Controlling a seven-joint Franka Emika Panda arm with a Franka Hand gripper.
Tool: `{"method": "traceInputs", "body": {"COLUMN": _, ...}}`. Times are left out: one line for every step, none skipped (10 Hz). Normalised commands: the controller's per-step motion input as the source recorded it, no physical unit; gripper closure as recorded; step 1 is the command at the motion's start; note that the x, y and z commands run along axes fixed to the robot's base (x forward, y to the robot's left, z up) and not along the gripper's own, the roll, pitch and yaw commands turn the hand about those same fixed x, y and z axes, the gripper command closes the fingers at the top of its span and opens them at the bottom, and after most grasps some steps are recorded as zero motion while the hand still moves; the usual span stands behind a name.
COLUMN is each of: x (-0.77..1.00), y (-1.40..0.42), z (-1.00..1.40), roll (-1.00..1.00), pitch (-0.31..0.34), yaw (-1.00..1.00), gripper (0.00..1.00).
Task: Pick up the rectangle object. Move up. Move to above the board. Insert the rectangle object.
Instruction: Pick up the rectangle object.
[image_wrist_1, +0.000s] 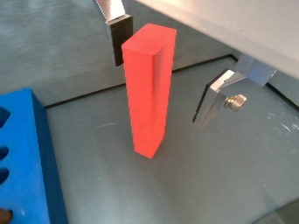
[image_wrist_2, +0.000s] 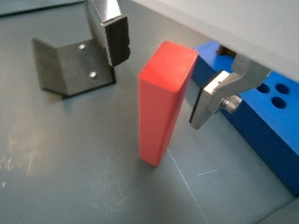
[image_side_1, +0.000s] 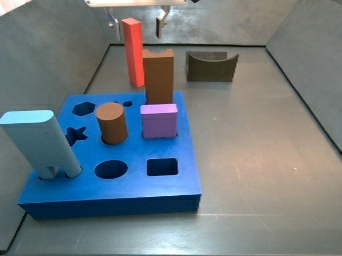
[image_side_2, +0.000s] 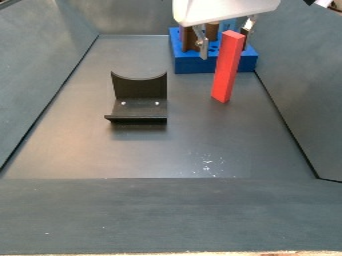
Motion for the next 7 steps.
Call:
{"method": "traceInputs", "body": {"x": -0.1, "y": 0.0, "z": -0.04, "roll": -0.01, "pitch": -0.041, "yaw": 0.39, "gripper": 0.0}}
{"method": "traceInputs", "body": {"x": -0.1, "y": -0.01, "z": -0.05, "roll": -0.03, "pitch": -0.063, "yaw": 0.26, "gripper": 0.0}}
{"method": "traceInputs", "body": {"x": -0.15, "y": 0.0, "z": -0.07, "roll": -0.06, "pitch": -0.086, "yaw": 0.25, "gripper": 0.0}}
{"method": "traceInputs", "body": {"x": -0.26, "y": 0.07, "z": -0.07, "roll": -0.06, "pitch": -0.103, "yaw": 0.39, "gripper": 0.0}}
{"method": "traceInputs", "body": {"x": -0.05, "y": 0.12, "z": -0.14, "roll": -0.1, "pitch": -0.079, "yaw": 0.41, "gripper": 0.0}}
{"method": "traceInputs", "body": {"x": -0.02, "y": 0.01, "z": -0.09, "roll": -0.09, "pitch": -0.064, "yaw": 0.36, "gripper": 0.0}}
{"method": "traceInputs", "body": {"x": -0.07, "y": 0.0, "z": 0.0, "roll": 0.0, "pitch": 0.0, "yaw": -0.03, "gripper": 0.0}}
